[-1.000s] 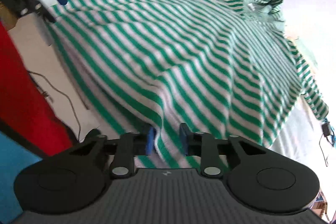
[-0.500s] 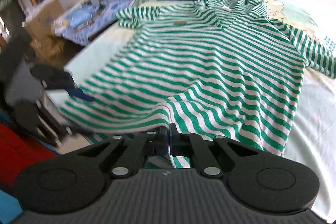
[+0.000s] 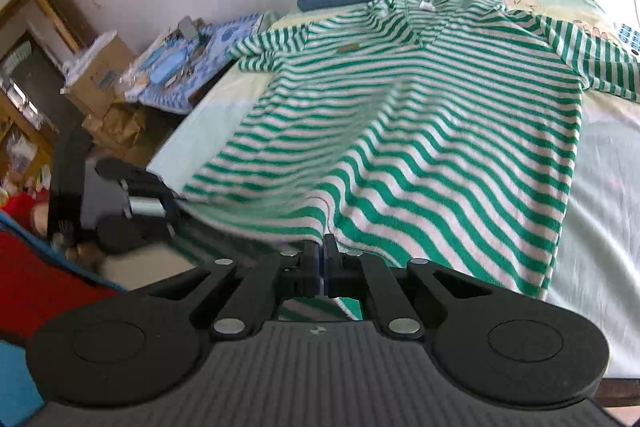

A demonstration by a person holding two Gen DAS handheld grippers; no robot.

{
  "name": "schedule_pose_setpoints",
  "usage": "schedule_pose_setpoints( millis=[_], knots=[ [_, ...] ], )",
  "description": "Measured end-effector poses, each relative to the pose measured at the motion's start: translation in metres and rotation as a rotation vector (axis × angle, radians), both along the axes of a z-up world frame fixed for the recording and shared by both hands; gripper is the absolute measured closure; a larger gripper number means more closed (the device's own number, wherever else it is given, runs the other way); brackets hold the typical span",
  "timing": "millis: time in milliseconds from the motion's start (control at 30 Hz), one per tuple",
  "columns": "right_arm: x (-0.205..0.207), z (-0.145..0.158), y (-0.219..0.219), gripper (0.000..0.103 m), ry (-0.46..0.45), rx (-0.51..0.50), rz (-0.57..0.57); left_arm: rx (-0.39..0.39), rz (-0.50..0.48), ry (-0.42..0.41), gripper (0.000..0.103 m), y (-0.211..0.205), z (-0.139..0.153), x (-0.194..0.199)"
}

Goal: Fold clothes

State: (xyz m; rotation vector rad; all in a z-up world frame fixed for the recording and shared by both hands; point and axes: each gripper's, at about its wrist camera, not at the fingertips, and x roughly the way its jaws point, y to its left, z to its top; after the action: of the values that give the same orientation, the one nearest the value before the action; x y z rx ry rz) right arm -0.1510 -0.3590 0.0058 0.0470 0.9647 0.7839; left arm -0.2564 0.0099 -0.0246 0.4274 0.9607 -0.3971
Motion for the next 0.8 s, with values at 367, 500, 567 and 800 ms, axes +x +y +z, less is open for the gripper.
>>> schedule_pose_setpoints(
  millis=[367,500,567,800],
  knots=[
    [-0.018,-0.019,0.021,0.101,0.069,-0.134,0.222,-0.188,0.022,0.104,0.102,0.029,0.043,-0.023],
    [-0.022,-0.035,0.023,0.101,0.114,-0.193,0.273,-0.167,-0.005,0.171,0.102,0.02,0.022,-0.026],
    [-0.021,-0.046,0.024,0.101,0.128,-0.213,0.276,-0.131,-0.004,0.189,0.102,0.018,0.01,-0.023],
    [-0.015,-0.06,0.02,0.092,0.16,-0.215,0.23,-0.089,-0.044,0.219,0.095,0.024,0.014,-0.019]
  ],
)
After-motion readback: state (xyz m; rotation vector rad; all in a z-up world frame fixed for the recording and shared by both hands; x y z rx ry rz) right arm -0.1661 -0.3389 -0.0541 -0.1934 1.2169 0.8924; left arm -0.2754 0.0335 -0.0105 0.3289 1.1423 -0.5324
